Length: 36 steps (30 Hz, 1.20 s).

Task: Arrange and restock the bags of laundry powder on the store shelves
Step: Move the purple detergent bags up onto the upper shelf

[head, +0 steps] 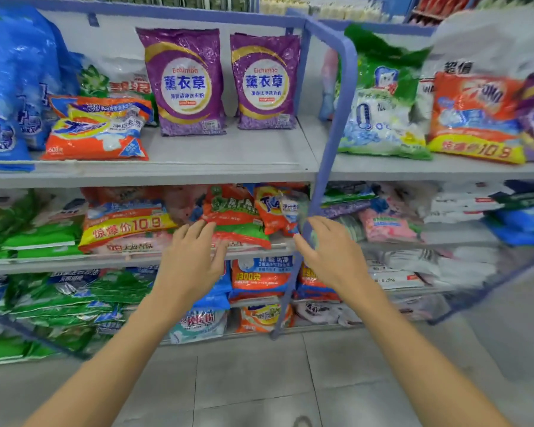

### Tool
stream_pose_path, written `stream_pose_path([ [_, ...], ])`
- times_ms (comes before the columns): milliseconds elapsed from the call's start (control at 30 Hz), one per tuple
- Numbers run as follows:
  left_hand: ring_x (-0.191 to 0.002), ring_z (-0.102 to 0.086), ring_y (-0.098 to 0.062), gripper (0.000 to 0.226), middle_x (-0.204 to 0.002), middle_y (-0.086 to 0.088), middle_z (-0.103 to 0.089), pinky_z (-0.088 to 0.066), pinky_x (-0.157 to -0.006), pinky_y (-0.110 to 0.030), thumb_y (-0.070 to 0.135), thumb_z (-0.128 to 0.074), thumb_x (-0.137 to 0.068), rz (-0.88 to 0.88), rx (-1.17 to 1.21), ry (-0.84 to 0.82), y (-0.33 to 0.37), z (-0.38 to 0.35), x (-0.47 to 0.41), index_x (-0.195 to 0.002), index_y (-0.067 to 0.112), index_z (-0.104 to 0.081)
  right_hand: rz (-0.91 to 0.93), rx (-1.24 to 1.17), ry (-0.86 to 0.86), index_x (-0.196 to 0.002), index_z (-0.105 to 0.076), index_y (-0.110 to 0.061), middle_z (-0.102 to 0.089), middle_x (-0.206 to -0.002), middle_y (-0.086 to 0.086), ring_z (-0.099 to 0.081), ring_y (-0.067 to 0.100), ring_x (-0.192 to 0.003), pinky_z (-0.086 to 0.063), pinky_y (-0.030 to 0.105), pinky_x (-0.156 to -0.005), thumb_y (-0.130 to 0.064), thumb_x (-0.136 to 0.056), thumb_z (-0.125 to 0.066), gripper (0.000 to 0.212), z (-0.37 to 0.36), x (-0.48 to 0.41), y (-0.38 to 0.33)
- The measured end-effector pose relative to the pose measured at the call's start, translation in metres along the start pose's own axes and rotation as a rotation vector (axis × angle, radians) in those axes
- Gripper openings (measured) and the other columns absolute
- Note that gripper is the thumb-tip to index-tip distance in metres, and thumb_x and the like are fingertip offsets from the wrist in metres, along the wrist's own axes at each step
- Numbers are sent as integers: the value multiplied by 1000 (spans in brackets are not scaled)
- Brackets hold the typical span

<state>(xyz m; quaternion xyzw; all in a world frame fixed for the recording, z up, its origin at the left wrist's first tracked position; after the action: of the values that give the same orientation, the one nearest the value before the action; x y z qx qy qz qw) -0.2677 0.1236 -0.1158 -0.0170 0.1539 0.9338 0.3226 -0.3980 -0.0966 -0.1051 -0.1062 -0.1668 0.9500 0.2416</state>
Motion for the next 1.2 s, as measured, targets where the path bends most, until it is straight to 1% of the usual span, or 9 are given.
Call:
stream_pose_path([
  [67,-146,-35,-33,57,-156,-14,-44,-26,-122,-43,40,-46,-105,-22,17,-13,24,-9,5,-150,5,-44,-63,6,-11,-144,-52,-13,-55,-147,4,-47,24,-136,-37,37,-111,-48,-104,-48,53,7,10,28],
  [233,-146,-35,-30,56,-155,-12,-45,-25,-122,-39,39,-46,-105,-59,63,-37,99,-35,2,-149,5,-45,-166,-5,-39,-153,-43,-16,-47,-155,3,-40,23,-143,-36,37,-113,-52,-104,-45,61,22,31,108],
  [367,-147,-31,-27,58,-158,-7,-41,-27,-122,-39,43,-43,-106,-39,123,-76,160,-64,-3,-153,10,-40,-185,-39,-46,-152,-43,-19,-49,-154,1,-42,23,-141,-41,39,-109,-56,-102,-45,62,32,34,168],
  [500,-143,-38,-22,53,-153,-1,-46,-33,-116,-37,44,-46,-105,17,195,-87,205,-92,-7,-150,15,-45,-169,-74,-90,-149,-46,-21,-54,-148,0,-46,22,-136,-44,40,-106,-57,-102,-45,59,33,29,213],
  [567,-138,-44,-23,48,-146,1,-53,-39,-111,-38,43,-48,-104,45,213,-80,216,-105,-8,-145,17,-50,-163,-75,-128,-144,-51,-19,-59,-140,2,-50,24,-129,-45,40,-102,-56,-102,-46,56,29,25,227],
  [633,-131,-49,-24,44,-138,1,-59,-43,-106,-39,42,-49,-103,71,225,-67,222,-115,-9,-138,17,-55,-155,-91,-159,-147,-48,-19,-57,-144,2,-50,24,-132,-45,41,-105,-54,-102,-46,57,25,19,235],
  [800,-127,-52,-28,43,-132,-5,-62,-42,-105,-40,39,-52,-103,120,247,-72,228,-131,-19,-137,13,-56,-149,-137,-171,-151,-45,-16,-51,-151,3,-46,23,-138,-42,40,-109,-53,-103,-46,60,22,-4,244],
  [933,-125,-53,-28,43,-131,-5,-63,-44,-101,-39,39,-52,-103,143,285,-74,229,-142,-38,-136,13,-56,-157,-151,-158,-151,-44,-17,-49,-154,1,-44,21,-142,-40,39,-111,-52,-103,-47,59,21,-22,250],
  [1200,-133,-50,-30,49,-139,-8,-60,-45,-104,-44,42,-50,-103,214,362,-91,231,-187,-89,-142,13,-52,-159,-172,-134,-154,-41,-19,-46,-157,3,-41,22,-144,-36,38,-114,-47,-103,-51,59,0,-65,270],
])
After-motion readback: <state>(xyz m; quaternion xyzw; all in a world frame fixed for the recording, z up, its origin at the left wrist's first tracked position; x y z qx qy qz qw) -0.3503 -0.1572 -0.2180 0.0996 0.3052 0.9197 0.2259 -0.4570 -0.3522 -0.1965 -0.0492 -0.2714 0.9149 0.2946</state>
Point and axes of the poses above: each hand's wrist, its own x-axis away from the middle knuckle, its own z-axis out of the back of the hand, y = z × x, the point moved 2 cm from there along -x, towards the middle knuckle
